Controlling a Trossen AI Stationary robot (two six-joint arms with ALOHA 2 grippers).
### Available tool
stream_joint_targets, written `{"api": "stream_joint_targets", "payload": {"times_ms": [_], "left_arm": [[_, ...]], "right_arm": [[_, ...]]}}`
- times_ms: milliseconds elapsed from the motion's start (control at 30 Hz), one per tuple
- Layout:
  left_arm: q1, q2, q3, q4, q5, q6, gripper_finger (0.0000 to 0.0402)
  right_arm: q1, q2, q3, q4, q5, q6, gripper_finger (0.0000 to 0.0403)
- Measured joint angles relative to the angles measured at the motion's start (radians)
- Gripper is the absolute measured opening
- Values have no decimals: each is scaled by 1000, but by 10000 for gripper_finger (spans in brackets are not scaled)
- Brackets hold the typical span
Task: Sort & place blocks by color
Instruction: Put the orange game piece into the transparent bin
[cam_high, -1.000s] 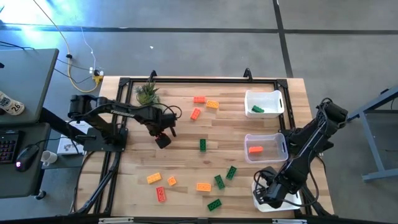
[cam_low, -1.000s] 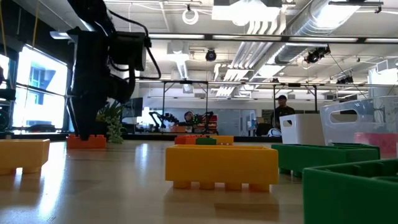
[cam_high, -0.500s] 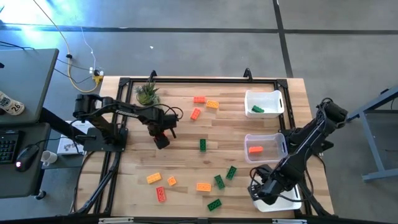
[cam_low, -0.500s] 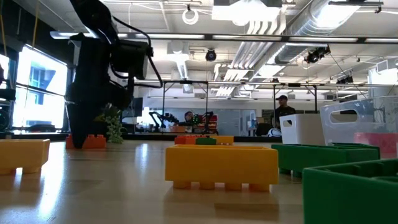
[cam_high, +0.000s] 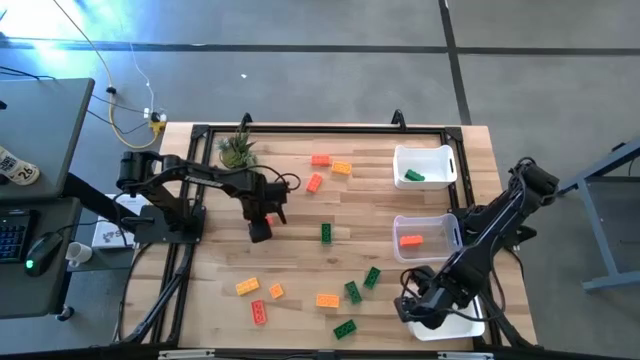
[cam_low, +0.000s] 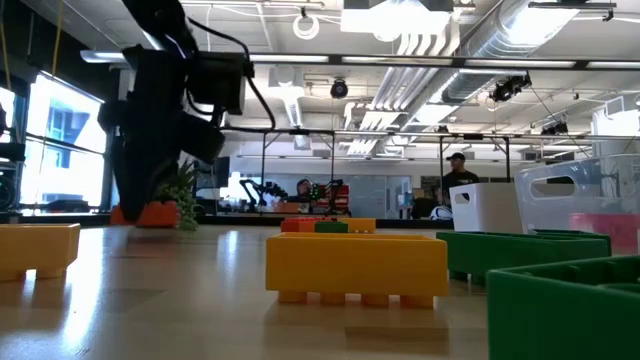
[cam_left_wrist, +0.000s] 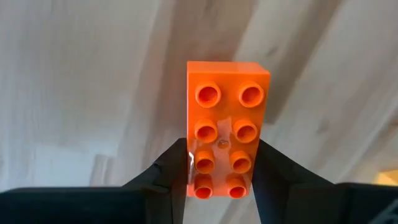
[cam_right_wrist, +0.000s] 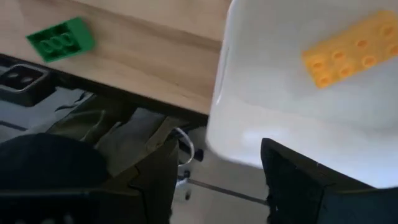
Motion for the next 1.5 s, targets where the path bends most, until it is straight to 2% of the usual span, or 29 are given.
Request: {"api": "stream_joint_targets", "payload": {"times_ms": [133,300,467,567,733,833,1000,1133,1367,1500], "left_arm": [[0,0,44,-1,11,56,109],[0,-1,116,-1,12,116,109],[1,-1,194,2,83,163,109],[1,-1,240,4,129,194,109],[0,-1,313,13,125,262,109],[0,-1,360,15,143,287,109],[1,-1,439,17,314,288,109],[0,-1,489,14,377,287,109],[2,-2,542,-54,433,278,109],[2,-2,544,-64,493,207,109]], "right_arm": [[0,0,49,-17,57,6,215],[-13,-1,93,-43,232,-6,215],[-64,-1,99,-40,389,-94,215],[-109,-1,99,-38,445,-165,215],[-197,-1,99,6,507,-278,215],[-257,-1,99,63,525,-432,215],[-365,-1,99,144,527,-781,215],[-450,-1,99,218,520,-1112,215],[-569,-1,99,342,427,-1658,215],[-624,-1,99,389,360,-1908,215]]}}
